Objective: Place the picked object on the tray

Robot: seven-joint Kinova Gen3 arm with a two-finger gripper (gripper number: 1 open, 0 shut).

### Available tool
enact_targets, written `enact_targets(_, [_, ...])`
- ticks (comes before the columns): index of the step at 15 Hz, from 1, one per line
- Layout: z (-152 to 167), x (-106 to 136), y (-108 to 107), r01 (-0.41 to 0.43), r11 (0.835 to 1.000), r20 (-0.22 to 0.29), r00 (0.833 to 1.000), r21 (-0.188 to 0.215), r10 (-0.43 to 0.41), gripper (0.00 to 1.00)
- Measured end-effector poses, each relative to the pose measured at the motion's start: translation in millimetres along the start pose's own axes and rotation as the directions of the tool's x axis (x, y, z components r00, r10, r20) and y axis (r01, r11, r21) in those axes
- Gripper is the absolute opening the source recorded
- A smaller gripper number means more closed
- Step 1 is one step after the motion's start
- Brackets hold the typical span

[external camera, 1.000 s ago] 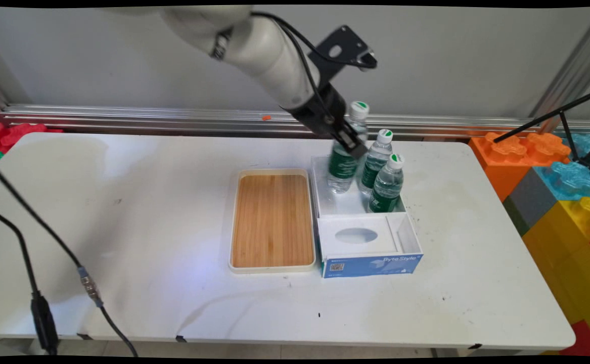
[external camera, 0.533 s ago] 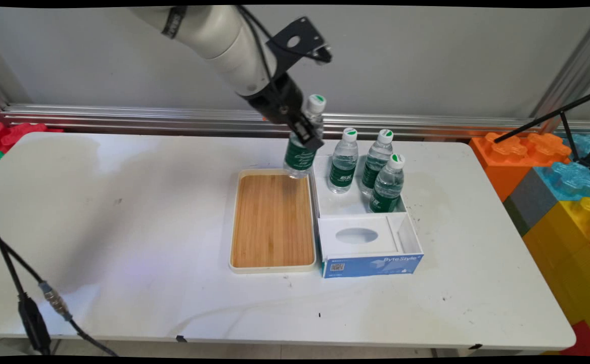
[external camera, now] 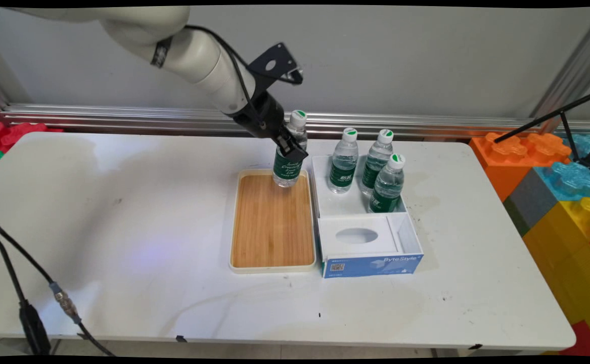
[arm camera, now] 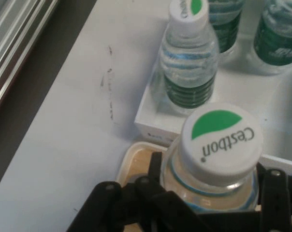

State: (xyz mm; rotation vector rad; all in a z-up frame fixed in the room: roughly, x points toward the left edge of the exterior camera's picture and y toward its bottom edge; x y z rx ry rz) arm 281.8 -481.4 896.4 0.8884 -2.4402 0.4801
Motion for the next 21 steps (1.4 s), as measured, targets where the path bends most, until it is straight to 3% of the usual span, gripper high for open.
enact_targets(8, [33.1,-33.7,-21.8,-0.003,1.000,-0.038,0.999,0.006,0.003,0.00])
enact_targets(17, [61.6,-60.6,-32.5,0.001,1.000,-0.082,0.997,-0.017,-0.003,0.00])
enact_targets(18, [63.7,-63.1,-33.1,-0.001,1.000,-0.083,0.997,-0.020,0.000,1.00])
enact_targets(21, [68.5,-68.9,-34.1,-0.010,1.000,-0.087,0.996,-0.029,0.008,1.00])
